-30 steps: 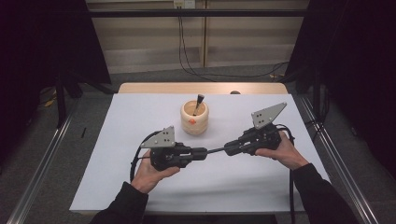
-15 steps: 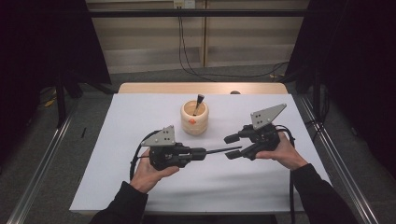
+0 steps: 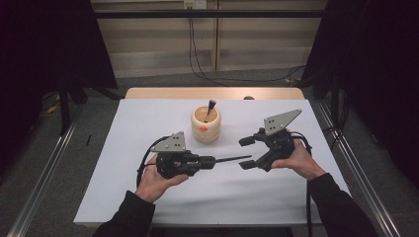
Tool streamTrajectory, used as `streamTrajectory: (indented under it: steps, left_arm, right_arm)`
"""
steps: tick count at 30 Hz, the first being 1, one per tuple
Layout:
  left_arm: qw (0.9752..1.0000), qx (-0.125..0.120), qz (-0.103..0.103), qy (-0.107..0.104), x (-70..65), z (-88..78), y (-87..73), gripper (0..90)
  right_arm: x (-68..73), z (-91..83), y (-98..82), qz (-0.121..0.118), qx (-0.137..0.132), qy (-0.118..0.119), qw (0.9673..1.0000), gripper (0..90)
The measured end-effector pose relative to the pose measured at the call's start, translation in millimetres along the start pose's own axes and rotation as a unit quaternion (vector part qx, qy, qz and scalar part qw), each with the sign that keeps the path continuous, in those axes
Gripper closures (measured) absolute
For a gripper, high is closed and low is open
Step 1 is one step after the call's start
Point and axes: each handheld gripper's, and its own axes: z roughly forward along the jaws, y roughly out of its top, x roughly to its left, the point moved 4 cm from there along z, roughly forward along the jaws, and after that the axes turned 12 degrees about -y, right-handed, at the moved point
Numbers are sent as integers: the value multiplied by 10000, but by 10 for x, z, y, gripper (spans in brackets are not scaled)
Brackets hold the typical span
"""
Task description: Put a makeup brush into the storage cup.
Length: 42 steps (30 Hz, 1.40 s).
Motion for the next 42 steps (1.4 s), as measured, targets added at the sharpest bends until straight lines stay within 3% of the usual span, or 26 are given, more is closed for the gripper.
streamTrajectory:
  steps: [14, 20, 27, 35, 42]
  left_arm:
    - [9986, 510, -146, -24, 56, 98, 1, 840]
    - [9978, 633, -193, -44, 64, 138, -6, 840]
    - [9965, 799, -207, -100, 64, 206, -21, 840]
    - [9945, 1004, -155, -241, 51, 275, -17, 840]
    - [9941, 1018, -166, -329, 34, 323, -27, 840]
  right_arm:
    - [58, 62, -28, -273, 416, 44, 9988, 408]
    - [120, 104, -53, -496, 702, 189, 9961, 553]
    - [107, 146, -89, -554, 882, 177, 9944, 581]
    - [142, 182, -102, -649, 980, 338, 9925, 645]
    - [188, 236, -112, -722, 1089, 502, 9902, 690]
